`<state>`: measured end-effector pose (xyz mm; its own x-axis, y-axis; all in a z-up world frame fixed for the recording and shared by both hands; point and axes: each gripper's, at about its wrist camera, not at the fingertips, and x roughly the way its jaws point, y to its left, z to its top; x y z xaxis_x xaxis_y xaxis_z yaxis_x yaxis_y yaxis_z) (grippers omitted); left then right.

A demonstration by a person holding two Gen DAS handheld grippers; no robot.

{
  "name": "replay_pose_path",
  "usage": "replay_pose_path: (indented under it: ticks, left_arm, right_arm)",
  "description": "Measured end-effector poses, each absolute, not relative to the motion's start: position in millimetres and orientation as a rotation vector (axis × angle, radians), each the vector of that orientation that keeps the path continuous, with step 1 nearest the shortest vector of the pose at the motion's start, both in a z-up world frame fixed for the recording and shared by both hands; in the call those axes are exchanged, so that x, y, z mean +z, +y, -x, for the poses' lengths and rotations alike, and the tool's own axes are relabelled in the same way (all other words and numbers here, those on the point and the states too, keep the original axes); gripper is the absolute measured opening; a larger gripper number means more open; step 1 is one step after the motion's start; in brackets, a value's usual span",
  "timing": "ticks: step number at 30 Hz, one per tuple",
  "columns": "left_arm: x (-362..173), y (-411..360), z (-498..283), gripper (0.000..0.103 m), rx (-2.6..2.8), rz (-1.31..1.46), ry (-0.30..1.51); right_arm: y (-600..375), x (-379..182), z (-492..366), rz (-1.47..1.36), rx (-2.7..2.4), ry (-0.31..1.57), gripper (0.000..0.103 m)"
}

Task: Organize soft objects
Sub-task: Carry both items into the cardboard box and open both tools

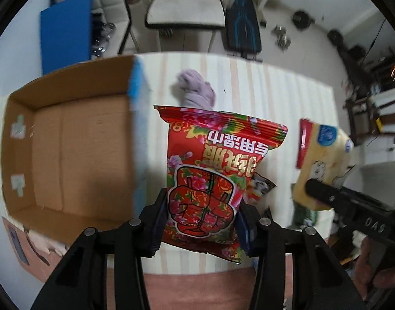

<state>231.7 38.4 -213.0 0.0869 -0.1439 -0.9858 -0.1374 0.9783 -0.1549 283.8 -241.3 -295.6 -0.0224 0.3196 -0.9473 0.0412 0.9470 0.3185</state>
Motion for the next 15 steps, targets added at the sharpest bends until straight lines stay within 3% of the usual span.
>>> replay_pose_path:
  ticks: [9,15]
  left_arm:
    - [-183,144,-202,0.043,0.108,0.312,1.441]
    - [-210,217,-232,0.043,0.142,0.350,1.463]
  right_arm:
    - [-104,-207,-240,-0.242,0.485,1.487,0.066]
    - [-6,-213,-251,-0.196,0.513,1.502,0.066]
